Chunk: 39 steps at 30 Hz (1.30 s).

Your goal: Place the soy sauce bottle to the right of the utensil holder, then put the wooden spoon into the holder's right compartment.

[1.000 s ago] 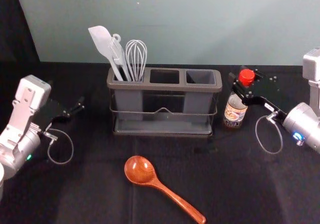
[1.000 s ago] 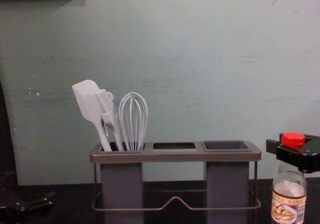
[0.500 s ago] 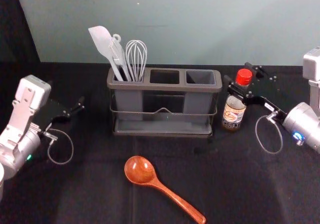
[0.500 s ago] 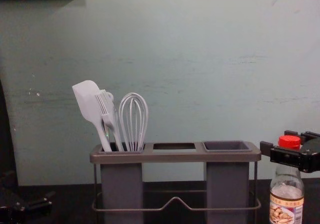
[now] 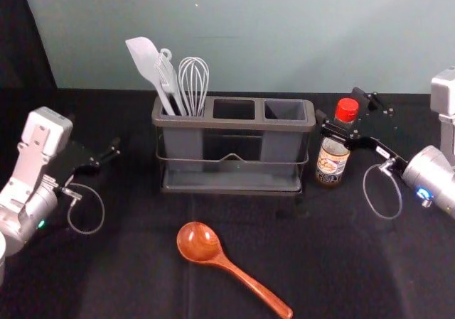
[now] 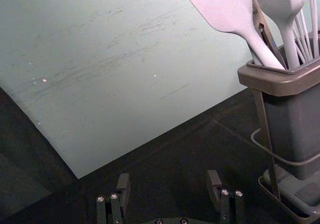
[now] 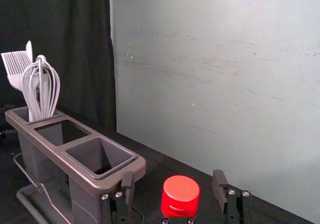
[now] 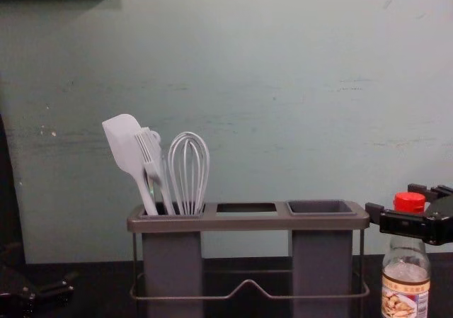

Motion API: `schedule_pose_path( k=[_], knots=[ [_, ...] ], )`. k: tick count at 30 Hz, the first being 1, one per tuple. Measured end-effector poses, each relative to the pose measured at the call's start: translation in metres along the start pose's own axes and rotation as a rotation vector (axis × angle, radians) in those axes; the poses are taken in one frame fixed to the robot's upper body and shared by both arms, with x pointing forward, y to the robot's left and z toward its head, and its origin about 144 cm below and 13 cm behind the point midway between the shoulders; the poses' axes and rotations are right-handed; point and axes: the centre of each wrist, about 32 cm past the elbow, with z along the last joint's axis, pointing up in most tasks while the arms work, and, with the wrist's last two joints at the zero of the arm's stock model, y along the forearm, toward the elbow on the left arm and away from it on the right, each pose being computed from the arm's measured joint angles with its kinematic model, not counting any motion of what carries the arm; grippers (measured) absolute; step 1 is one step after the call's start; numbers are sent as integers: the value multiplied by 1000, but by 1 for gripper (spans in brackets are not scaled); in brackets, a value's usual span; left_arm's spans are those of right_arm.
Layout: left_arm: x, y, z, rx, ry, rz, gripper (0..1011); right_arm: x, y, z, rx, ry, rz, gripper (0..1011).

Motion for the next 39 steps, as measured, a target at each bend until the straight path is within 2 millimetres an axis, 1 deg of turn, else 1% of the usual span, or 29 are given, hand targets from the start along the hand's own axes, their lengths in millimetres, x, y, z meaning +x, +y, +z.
schedule_pose_path(
  k=[10,13,20,26,29,32,36,39],
  knots=[
    [0,0,0,0,0,0,1005,0,-3,1,2,-3,-2,1004],
    [0,0,0,0,0,0,1005,0,-8,4,10,-7,-6,1004],
    [0,0,0,0,0,0,1005,-1,-26,16,36,-13,-9,1004],
    [0,0,0,0,0,0,1005,-6,-51,36,69,-26,13,1004],
    [0,0,0,0,0,0,1005,-9,-59,45,71,-35,37,1004],
    [0,0,0,0,0,0,1005,-17,-71,57,62,-47,89,1004],
    [0,0,0,0,0,0,1005,-24,-79,67,38,-57,149,1004],
    [0,0,0,0,0,0,1005,-38,-82,77,1,-70,241,1004]
  ],
)
